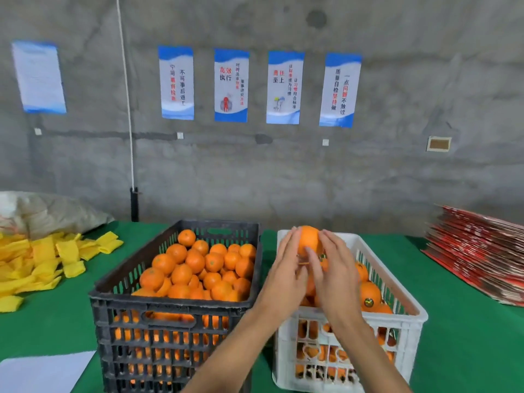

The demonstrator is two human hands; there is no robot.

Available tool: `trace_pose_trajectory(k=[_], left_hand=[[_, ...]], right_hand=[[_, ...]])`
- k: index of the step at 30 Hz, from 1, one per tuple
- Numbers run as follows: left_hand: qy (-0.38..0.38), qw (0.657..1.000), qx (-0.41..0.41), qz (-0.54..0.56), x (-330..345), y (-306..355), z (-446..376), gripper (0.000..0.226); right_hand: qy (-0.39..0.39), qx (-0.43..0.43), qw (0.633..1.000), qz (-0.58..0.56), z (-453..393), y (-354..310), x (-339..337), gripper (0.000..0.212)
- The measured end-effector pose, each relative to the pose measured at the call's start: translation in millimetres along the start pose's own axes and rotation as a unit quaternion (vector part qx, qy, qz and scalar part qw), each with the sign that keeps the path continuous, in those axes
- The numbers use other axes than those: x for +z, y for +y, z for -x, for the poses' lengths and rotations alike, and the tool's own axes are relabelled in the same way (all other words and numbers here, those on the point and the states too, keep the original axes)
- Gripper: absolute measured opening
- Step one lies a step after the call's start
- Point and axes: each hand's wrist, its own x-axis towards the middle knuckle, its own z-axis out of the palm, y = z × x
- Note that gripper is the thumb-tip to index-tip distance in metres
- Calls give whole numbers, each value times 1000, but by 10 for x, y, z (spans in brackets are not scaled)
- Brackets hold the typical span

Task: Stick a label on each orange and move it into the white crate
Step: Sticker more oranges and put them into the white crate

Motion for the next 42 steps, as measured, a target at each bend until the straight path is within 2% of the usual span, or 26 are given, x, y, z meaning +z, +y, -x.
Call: trace_pose_trajectory(k=[2,3,5,7,9,11,13,17,21,23,25,27,28,29,32,35,37,38,40,42], left_hand=[[-81,991,36,-105,-131,-22,-279,69],[-97,983,32,-154,-224,-79,-378,65],[-97,969,-18,-228,-466,-233,-527,55],[-109,938,-101,-312,-784,-513,-636,45],[-156,879,-222,-392,-1220,-865,-613,45],[-184,799,-340,-461,-1700,-1228,-415,50],[-177,745,-402,-502,-2124,-1517,-213,56],[-192,739,-390,-515,-2474,-1742,-202,60],[-215,698,-372,-573,-2326,-1796,-285,65],[-185,721,-325,-584,-2285,-1680,-296,59],[-114,796,-241,-544,-2208,-1450,-299,61],[-5,896,-131,-424,-1971,-1130,-248,61],[35,933,-76,-350,-1783,-942,-185,59],[54,953,-20,-296,-1563,-767,-94,57],[14,966,123,-229,-875,-399,279,55],[-21,956,207,-208,-373,-356,713,60],[-23,962,196,-187,-137,-492,1063,61],[-34,971,163,-172,-24,-578,1246,65],[-86,987,40,-129,201,-764,1611,75],[-127,984,-77,-102,400,-942,1961,75]], right_hand=[[-8,18,999,46,-187,73,24,41],[-15,22,997,68,-215,122,54,41],[-45,23,993,106,-170,240,146,44],[-89,22,986,142,-49,376,264,54],[-135,32,978,156,74,499,379,62],[-147,46,978,144,148,583,462,67],[-136,48,979,147,147,621,528,68],[-129,49,976,169,118,635,590,71],[-123,48,976,175,146,626,597,70],[-115,47,978,169,150,615,593,69],[-106,35,980,163,168,588,577,67],[-90,5,986,138,187,535,526,60],[-81,-15,991,109,205,490,497,55],[-74,-36,994,67,235,430,468,50],[-65,-89,989,-97,471,156,391,40],[-31,-54,977,-205,922,90,353,52],[-40,-19,977,-208,1274,213,314,58],[-76,1,977,-200,1439,288,302,61],[-195,38,964,-176,1720,450,295,64],[-301,68,938,-160,1978,647,275,60]])
